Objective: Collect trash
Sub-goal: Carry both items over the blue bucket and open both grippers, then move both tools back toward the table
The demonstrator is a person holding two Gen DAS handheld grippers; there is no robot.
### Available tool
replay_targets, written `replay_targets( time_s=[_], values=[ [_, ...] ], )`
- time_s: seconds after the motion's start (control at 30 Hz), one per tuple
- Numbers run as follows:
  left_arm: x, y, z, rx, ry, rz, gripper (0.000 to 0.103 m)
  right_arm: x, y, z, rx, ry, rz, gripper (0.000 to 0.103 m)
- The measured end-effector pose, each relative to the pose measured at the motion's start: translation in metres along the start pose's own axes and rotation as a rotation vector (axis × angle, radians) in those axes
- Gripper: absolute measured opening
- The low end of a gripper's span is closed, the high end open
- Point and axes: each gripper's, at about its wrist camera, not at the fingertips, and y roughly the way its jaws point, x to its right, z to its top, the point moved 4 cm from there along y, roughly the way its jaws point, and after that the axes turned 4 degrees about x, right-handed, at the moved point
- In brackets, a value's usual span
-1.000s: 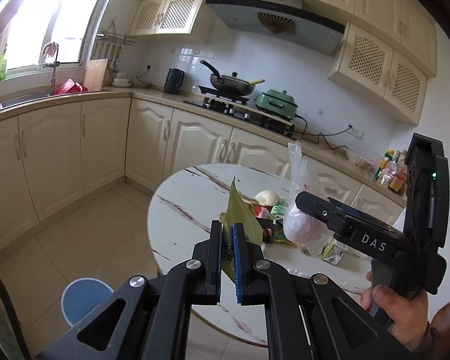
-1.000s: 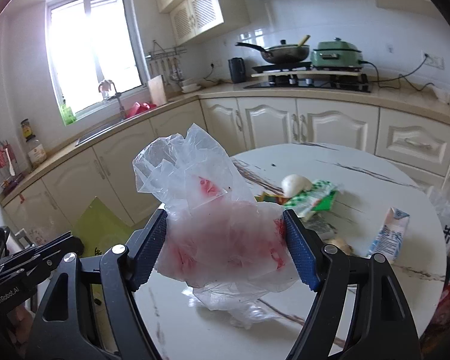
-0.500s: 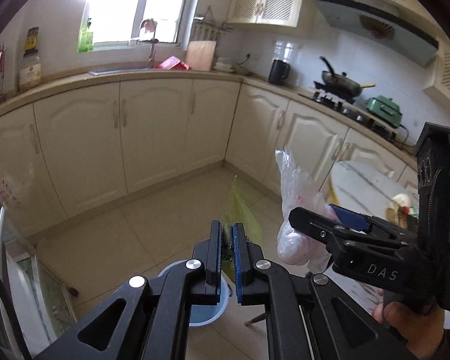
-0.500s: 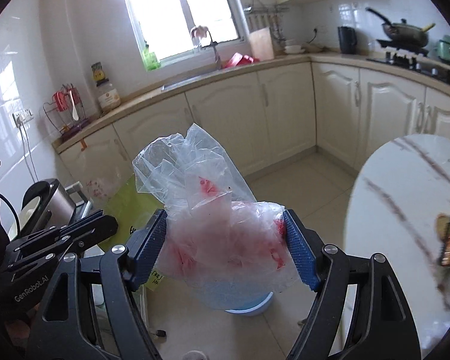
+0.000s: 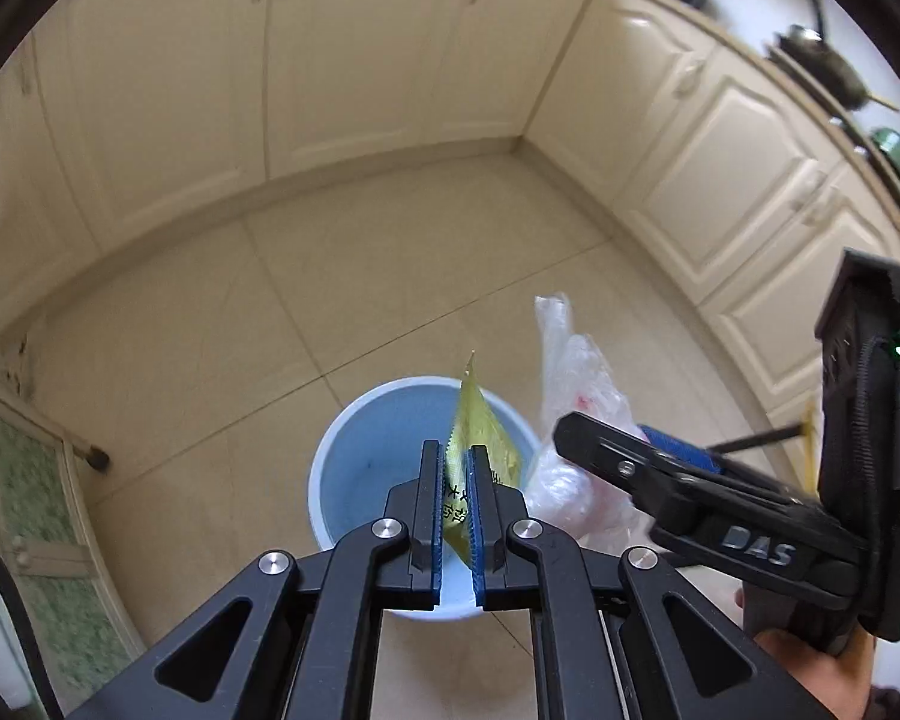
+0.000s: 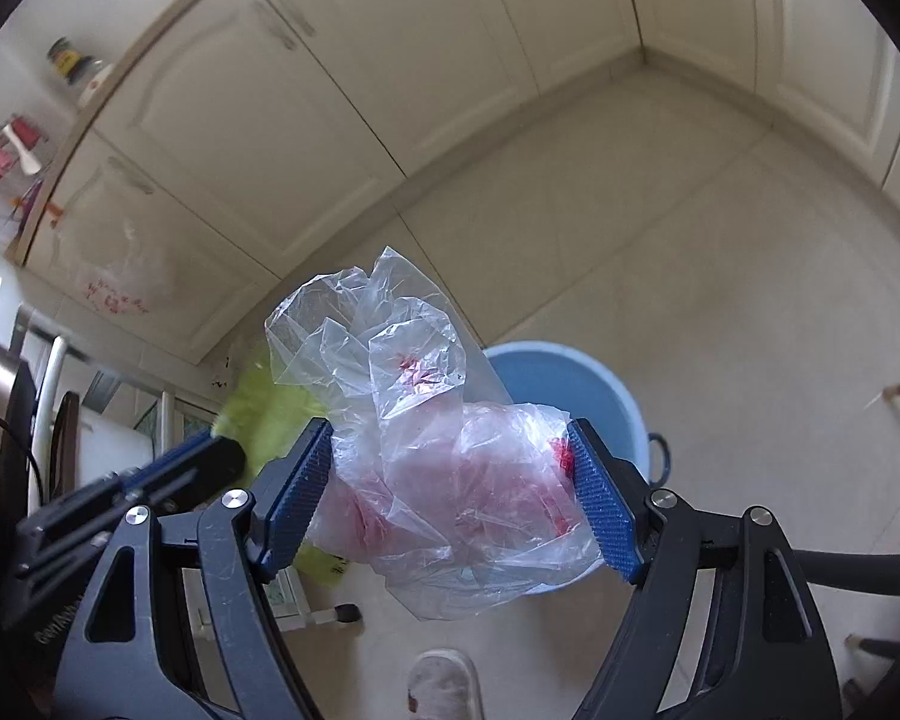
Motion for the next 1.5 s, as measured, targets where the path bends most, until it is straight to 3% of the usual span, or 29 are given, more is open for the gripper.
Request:
replay_targets(
  time_s=[0.1,0.2,0.23,0.4,0.53,0.6,0.67,0.73,0.87,0.93,1.07,1.13,1.27,1.5],
  values=[
    [-0.024,0.006,-0.007,-0.030,-0.036,-0.008,0.009,0.016,0.029,-0.001,-0.033,0.050,0.010,0.083],
    [-0.046,0.001,-0.002,-0.034,-0.029,0.032,0.012,0.016,0.037,0.000,-0.021,0.047,0.021,0.087],
    [-0.044,-0.002,0.002,-0.043,-0.029,0.036,0.014,0.015,0.038,0.001,-0.017,0.041,0.020,0.093],
    [-0.051,-0.044,0.007,0.002,-0.033,0.088,0.015,0.003,0.016,0.005,0.006,0.016,0.014,0.100],
    [-0.044,-0.098,0.024,0.061,-0.017,0.122,0.020,-0.019,-0.024,0.008,0.045,-0.032,-0.019,0.100],
    [-0.012,-0.116,0.050,0.110,-0.001,0.156,0.022,-0.039,-0.057,0.008,0.082,-0.087,-0.054,0.100],
    [0.004,-0.157,0.045,0.167,0.008,0.175,0.027,-0.062,-0.093,0.008,0.130,-0.138,-0.092,0.100],
    [0.019,-0.207,0.034,0.242,0.019,0.179,0.039,-0.083,-0.136,0.006,0.192,-0.181,-0.124,0.100],
    [0.061,-0.315,-0.019,0.387,0.055,0.177,0.054,-0.115,-0.232,-0.007,0.325,-0.229,-0.156,0.101],
    [0.081,-0.367,-0.047,0.454,0.069,0.179,0.067,-0.125,-0.286,-0.016,0.398,-0.244,-0.176,0.102],
    [0.153,-0.468,-0.122,0.567,0.091,0.159,0.076,-0.142,-0.395,-0.044,0.544,-0.288,-0.238,0.103],
    [0.173,-0.519,-0.164,0.625,0.111,0.133,0.091,-0.148,-0.444,-0.063,0.617,-0.292,-0.266,0.103],
    [0.233,-0.581,-0.241,0.710,0.169,0.111,0.098,-0.158,-0.533,-0.101,0.739,-0.279,-0.339,0.103],
    [0.280,-0.665,-0.338,0.776,0.233,0.074,0.102,-0.164,-0.650,-0.154,0.896,-0.244,-0.399,0.103]
  ],
)
